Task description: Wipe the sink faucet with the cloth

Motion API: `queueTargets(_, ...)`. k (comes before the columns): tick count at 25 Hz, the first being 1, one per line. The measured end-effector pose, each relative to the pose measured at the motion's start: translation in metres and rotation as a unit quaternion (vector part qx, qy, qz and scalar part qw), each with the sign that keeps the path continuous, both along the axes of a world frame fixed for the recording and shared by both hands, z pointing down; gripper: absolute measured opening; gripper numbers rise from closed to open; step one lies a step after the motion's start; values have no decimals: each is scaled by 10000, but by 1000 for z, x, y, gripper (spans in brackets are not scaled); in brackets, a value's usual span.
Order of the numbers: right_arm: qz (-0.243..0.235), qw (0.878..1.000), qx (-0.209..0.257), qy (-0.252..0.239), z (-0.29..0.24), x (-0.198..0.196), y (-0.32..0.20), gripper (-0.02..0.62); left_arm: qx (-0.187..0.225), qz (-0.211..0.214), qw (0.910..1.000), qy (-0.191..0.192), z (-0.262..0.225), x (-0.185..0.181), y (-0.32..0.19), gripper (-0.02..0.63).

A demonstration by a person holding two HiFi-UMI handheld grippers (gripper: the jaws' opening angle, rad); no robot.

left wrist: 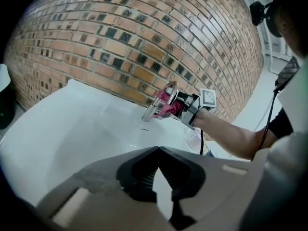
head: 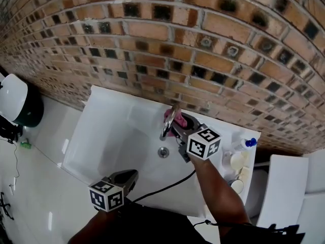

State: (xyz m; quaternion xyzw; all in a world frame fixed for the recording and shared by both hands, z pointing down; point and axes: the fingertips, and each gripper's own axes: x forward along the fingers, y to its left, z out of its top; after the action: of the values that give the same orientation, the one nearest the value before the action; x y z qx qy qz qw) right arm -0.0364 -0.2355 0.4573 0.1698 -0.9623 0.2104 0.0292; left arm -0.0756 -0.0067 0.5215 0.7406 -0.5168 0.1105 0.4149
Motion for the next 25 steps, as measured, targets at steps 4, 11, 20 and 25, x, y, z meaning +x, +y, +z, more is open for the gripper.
queueTargets(4,-425,9951,788,419,-5,6,10,130,64,-44,9999,-70,-5,17,-1,3)
queueTargets(11,-1412,9370,2796,1546,-11,12,30,129,13,-121,9996,-250,-4,35,0,3)
queueTargets(20,-2245,8569,4170,2035,4,7,67,121,-74,-161,9994,-292,0,50,-7,3)
queueTargets(25,-2332,8012,4917,2487,14,11,77,121,-142,-172,9993,-284,5,55,-7,3)
